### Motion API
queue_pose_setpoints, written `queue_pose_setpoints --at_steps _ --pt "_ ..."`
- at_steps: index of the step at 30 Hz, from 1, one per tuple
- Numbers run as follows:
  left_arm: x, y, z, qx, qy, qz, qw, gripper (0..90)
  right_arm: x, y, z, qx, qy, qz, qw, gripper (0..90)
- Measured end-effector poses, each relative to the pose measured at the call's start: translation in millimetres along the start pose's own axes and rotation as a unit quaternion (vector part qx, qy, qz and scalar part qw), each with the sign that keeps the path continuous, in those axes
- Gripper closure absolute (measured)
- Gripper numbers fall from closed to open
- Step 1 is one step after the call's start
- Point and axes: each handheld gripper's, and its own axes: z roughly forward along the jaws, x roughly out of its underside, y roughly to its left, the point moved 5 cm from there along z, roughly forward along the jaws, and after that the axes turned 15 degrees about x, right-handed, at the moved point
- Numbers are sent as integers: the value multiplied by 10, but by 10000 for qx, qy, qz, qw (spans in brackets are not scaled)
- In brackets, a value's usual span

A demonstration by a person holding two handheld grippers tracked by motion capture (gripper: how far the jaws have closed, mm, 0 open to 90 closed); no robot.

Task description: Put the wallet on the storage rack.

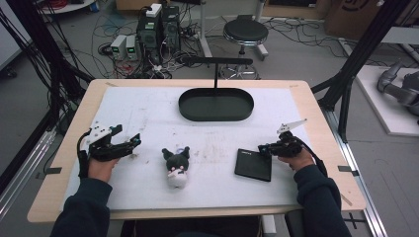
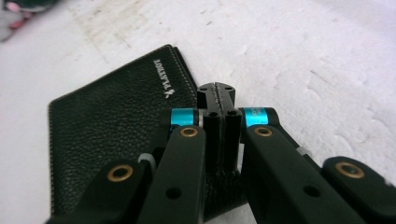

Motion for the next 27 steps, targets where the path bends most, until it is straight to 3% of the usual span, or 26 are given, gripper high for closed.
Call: queue_pose_setpoints --at_steps 1,2,3,4,6,12,19,20,21,24,25,26,27 --pt "-1 0 0 -1 -3 -3 10000 201 -3 7 4 -138 -43 18 9999 743" --pt "-1 0 1 0 -1 -5 10000 201 10 65 48 -491 -12 -7 9988 472" --pt "0 0 2 0 4 -1 10000 201 37 108 88 -561 107 -213 9981 461" --pt "0 0 2 0 4 -1 10000 201 43 137 85 -411 31 -491 9979 464" --pt "2 1 5 4 25 13 10000 201 33 143 84 -336 74 -563 9978 493" --pt "5 -6 13 5 40 12 10000 202 22 68 28 -216 174 -232 9993 773" --pt "8 3 11 -12 61 -9 10000 203 -14 59 -27 -133 74 -76 9999 828" --pt "8 4 11 -14 60 -7 10000 203 -28 51 -54 -38 16 -59 10000 832" --pt "9 5 11 -13 61 -12 10000 203 -63 -10 -131 355 -135 -76 9993 838" --pt "12 3 11 -17 63 -12 10000 204 -104 -137 -292 1073 -386 -54 9935 839" --pt "12 3 11 -17 63 -12 10000 204 -104 -137 -292 1073 -386 -54 9935 839" --pt "11 2 13 -11 54 -19 10000 203 -124 -196 -404 1540 -497 -61 9868 840" --pt "13 6 13 -17 61 -25 10000 204 -138 -217 -455 1789 -552 -99 9823 841"
